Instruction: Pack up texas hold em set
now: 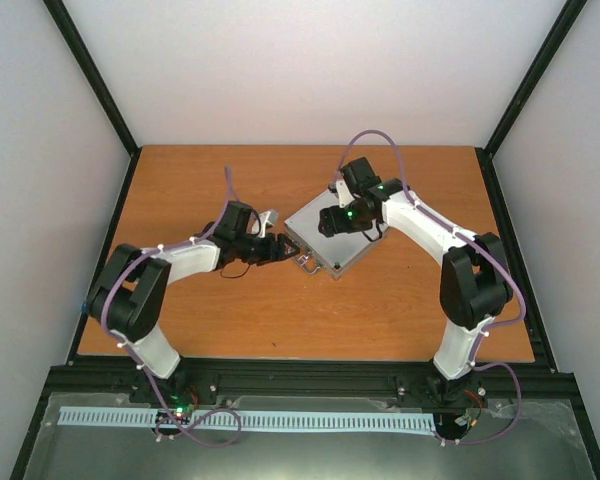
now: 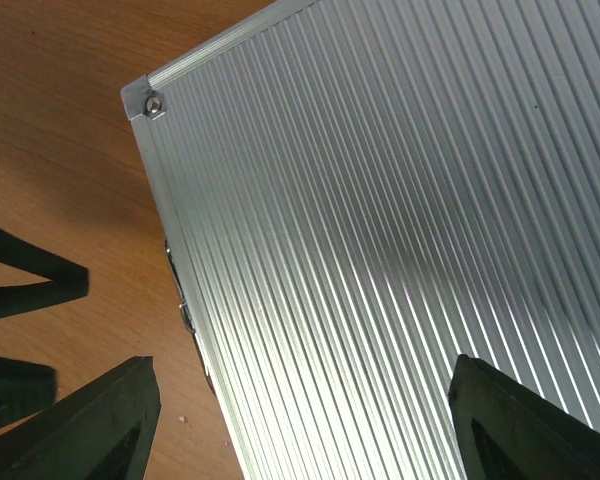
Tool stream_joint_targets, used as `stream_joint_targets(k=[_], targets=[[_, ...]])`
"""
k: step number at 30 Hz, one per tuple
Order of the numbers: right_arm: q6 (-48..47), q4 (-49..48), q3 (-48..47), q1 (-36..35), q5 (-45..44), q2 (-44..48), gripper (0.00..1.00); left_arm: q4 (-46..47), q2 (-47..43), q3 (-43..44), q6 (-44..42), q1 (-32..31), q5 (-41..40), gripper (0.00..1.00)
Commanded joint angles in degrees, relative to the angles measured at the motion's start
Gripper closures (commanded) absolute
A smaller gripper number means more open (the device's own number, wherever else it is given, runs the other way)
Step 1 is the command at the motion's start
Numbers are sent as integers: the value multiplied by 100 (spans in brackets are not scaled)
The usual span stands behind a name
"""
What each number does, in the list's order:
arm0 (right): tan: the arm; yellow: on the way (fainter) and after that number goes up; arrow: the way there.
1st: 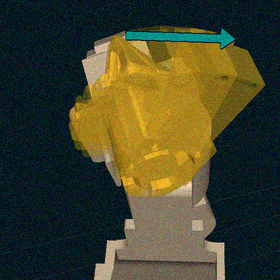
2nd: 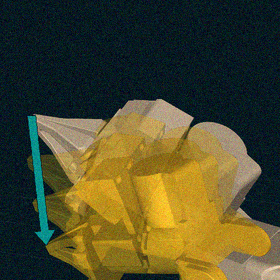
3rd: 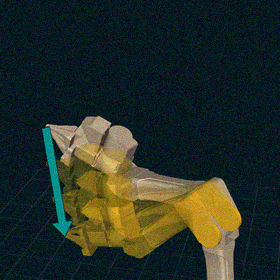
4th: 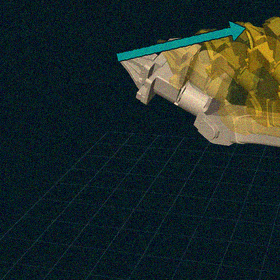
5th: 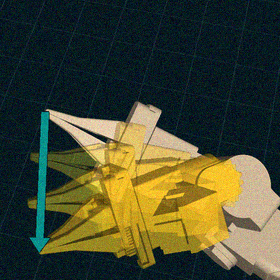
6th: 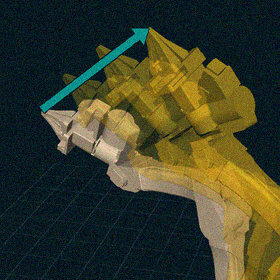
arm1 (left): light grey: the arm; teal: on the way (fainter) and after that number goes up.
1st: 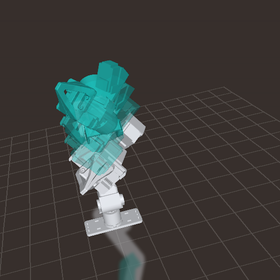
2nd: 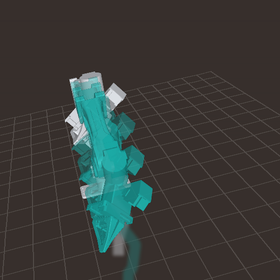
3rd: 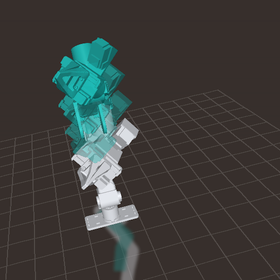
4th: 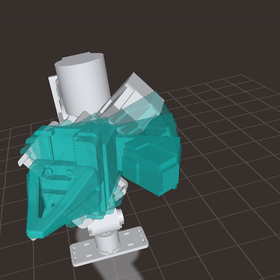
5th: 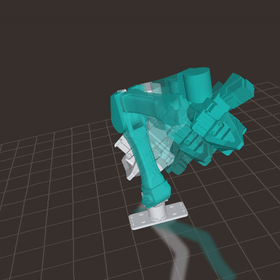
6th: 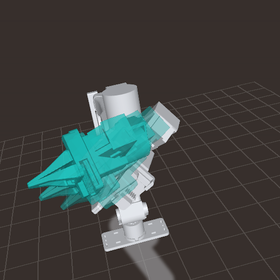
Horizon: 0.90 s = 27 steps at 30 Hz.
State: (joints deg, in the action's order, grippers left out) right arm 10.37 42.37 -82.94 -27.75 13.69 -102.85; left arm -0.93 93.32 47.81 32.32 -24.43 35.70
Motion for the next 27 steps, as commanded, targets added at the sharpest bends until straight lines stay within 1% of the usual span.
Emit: stream_joint_targets(k=[1,5,10,13,17,21,27], targets=[[-43,-70,-251,94,-50,-200,20,624,500,303,165,-104,358,33],[-52,-92,-296,198,32,-274,20,1021,463,-25,1017,-150,354,34],[-19,-233,-263,334,209,-350,20,1246,241,-203,1935,-204,417,42],[-9,-284,-304,374,337,-460,21,1231,63,-289,2273,-237,321,41],[-15,-317,-402,384,502,-594,21,1480,46,-574,2785,-238,215,40],[-43,-300,-493,384,608,-668,21,1712,216,-720,3180,-259,151,39],[-92,-290,-515,403,753,-695,21,1797,604,-557,3378,-343,9,39]])
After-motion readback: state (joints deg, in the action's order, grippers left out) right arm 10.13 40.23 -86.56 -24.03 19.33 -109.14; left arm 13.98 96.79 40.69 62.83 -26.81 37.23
